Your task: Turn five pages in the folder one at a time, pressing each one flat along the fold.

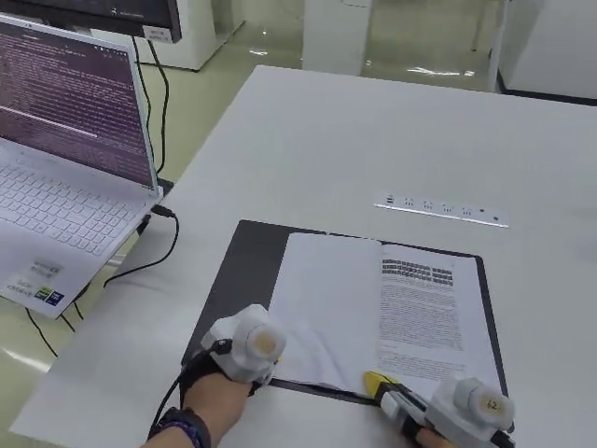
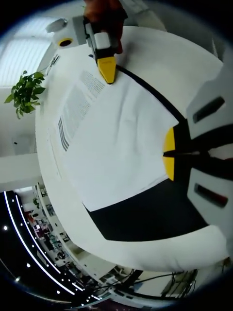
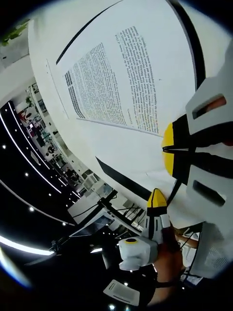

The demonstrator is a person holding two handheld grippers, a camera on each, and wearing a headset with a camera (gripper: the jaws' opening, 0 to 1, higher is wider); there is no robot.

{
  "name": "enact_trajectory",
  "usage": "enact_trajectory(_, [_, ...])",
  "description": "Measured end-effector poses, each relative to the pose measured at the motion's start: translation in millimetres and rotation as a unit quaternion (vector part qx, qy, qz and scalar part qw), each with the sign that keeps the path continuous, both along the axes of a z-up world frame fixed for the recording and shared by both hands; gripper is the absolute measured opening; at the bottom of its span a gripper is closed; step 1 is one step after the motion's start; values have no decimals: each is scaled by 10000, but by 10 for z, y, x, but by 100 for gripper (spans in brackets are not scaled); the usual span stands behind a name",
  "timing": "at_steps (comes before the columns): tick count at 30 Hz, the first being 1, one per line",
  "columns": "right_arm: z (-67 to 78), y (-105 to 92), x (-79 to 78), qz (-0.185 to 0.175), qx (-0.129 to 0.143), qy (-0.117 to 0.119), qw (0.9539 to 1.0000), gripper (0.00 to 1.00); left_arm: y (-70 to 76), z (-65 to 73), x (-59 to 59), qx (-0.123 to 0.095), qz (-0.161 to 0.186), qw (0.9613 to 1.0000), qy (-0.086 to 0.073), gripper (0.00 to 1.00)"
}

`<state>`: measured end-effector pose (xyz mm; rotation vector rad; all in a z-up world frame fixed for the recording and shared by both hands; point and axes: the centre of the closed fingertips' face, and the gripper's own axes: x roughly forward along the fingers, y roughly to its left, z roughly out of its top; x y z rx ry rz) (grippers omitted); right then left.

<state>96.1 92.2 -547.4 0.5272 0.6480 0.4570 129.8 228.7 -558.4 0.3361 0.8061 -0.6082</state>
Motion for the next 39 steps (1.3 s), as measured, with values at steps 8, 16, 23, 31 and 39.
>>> enact_trajectory(8, [44, -12, -74, 90, 72, 154, 9998, 0, 45, 9, -97, -296, 457, 9976, 419, 6])
enact_trajectory(16, [167, -149, -167, 215, -131, 21, 9997, 10, 50, 277, -137, -728, 522, 9957, 231, 19])
enact_trajectory(23, [263, -410, -202, 38, -319, -75, 9995, 19, 26, 459, -223, -956, 364, 9947, 136, 28])
enact_trajectory(31, [510, -653, -285, -49, -427, -307, 9986, 29, 24, 618, -392, -1162, 353, 9926, 96, 36])
enact_trajectory(39, [805, -860, -328, -95, -613, -676, 9958, 39, 91, 872, -468, -1325, 390, 9904, -70, 45])
